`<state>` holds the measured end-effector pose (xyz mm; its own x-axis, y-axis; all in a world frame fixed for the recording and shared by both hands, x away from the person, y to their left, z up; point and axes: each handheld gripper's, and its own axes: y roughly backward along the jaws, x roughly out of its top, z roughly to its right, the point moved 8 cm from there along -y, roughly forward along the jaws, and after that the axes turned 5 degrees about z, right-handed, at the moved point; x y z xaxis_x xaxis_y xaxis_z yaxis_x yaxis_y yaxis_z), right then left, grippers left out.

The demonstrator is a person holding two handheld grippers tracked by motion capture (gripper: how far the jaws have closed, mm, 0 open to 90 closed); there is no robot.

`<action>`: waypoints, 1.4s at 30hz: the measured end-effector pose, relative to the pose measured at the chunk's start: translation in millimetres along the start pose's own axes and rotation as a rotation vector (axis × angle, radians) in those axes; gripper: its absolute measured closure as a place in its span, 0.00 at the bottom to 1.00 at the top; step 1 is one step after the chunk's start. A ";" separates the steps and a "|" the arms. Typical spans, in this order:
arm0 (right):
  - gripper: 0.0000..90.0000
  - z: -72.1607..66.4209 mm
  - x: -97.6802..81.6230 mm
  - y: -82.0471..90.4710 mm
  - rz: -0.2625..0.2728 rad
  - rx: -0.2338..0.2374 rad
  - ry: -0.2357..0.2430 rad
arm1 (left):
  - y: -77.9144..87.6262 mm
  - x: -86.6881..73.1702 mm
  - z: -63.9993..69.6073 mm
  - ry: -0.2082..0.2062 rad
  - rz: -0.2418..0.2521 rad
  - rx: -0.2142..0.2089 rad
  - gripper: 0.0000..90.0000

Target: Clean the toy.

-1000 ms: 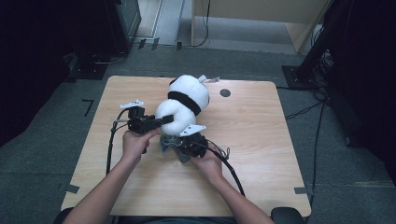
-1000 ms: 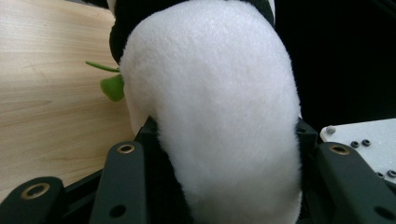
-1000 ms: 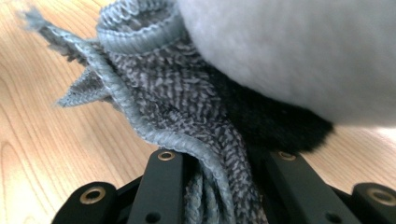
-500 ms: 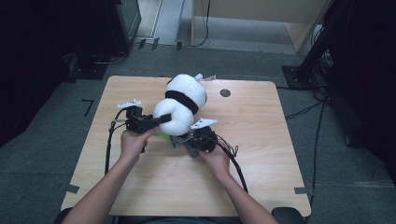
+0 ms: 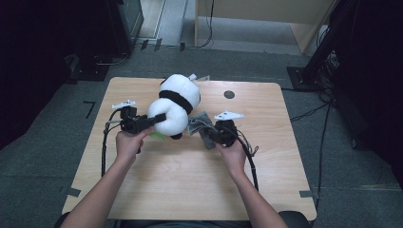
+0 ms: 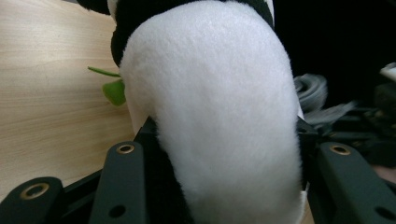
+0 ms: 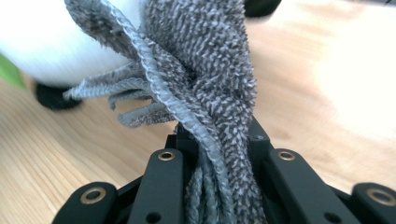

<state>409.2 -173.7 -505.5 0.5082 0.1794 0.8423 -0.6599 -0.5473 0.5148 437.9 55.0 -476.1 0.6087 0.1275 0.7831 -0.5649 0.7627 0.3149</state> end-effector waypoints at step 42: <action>0.84 -109.0 -12.4 -23.7 -0.014 0.214 0.230 | -15.7 -11.3 28.1 0.038 -0.015 -0.039 0.54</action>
<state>358.2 -73.9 -510.7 0.3616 0.3555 0.8619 -0.5099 -0.6985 0.5020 424.2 23.8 -474.8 0.6379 0.1397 0.7573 -0.5343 0.7885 0.3046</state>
